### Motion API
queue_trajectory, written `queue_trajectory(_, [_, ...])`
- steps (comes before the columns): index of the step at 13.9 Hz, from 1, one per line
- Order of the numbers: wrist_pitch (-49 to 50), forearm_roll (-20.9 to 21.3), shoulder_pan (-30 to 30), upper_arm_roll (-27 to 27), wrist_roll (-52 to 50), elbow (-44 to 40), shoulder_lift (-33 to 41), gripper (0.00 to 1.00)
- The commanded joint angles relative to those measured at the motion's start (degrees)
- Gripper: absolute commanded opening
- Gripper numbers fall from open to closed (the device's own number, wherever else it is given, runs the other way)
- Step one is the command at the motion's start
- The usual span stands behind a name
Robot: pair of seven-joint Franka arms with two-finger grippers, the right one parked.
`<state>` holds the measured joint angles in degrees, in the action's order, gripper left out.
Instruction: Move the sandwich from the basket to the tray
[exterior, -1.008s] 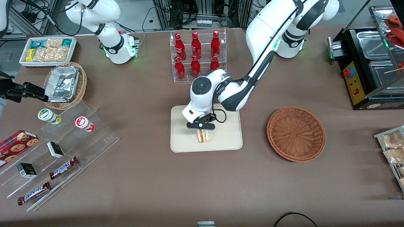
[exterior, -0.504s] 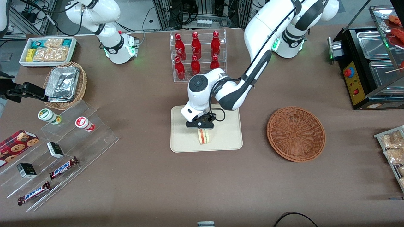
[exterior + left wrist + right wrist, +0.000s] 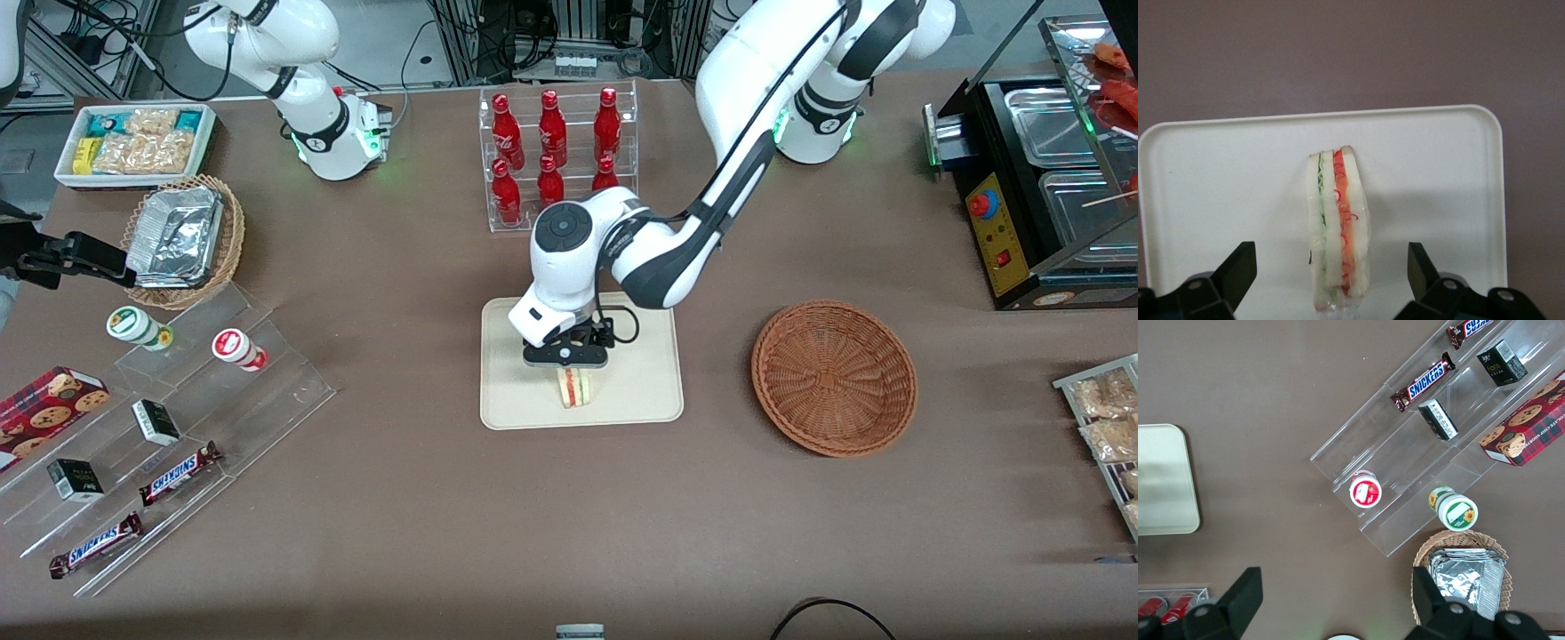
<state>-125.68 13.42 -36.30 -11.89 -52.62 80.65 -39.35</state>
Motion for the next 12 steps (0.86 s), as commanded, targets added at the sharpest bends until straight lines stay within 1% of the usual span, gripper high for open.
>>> queue_trajectory(1, [5.08, -4.53, 3.67, 0.2, -1.43, 1.62, 9.26, 1.0])
queue_trajectory(3, [13.4, -5.6, 6.23, 0.11, -1.34, 1.88, 14.97, 1.0])
queue_trajectory(4, [17.71, -5.77, 7.89, 0.11, -0.82, 3.28, 18.83, 1.0])
queue_trajectory(5, [20.19, -5.78, 10.09, 0.11, -0.21, 5.29, 22.52, 1.0])
queue_trajectory(7, [22.32, -6.39, 13.26, 0.11, 4.52, 11.69, 29.91, 1.0])
queue_trajectory(8, [22.41, -7.17, 16.23, 0.11, 8.72, 15.03, 33.51, 1.0])
queue_trajectory(9, [22.85, -9.36, 19.13, 0.11, 13.99, 17.07, 36.68, 1.0])
queue_trajectory(10, [25.2, -11.73, 22.38, 0.2, 19.52, 17.61, 38.8, 1.0])
queue_trajectory(11, [29.23, -14.1, 27.55, 0.2, 26.88, 17.27, 41.0, 1.0])
queue_trajectory(12, [30.66, -14.56, 29.95, 0.2, 30.61, 17.35, 42.32, 1.0])
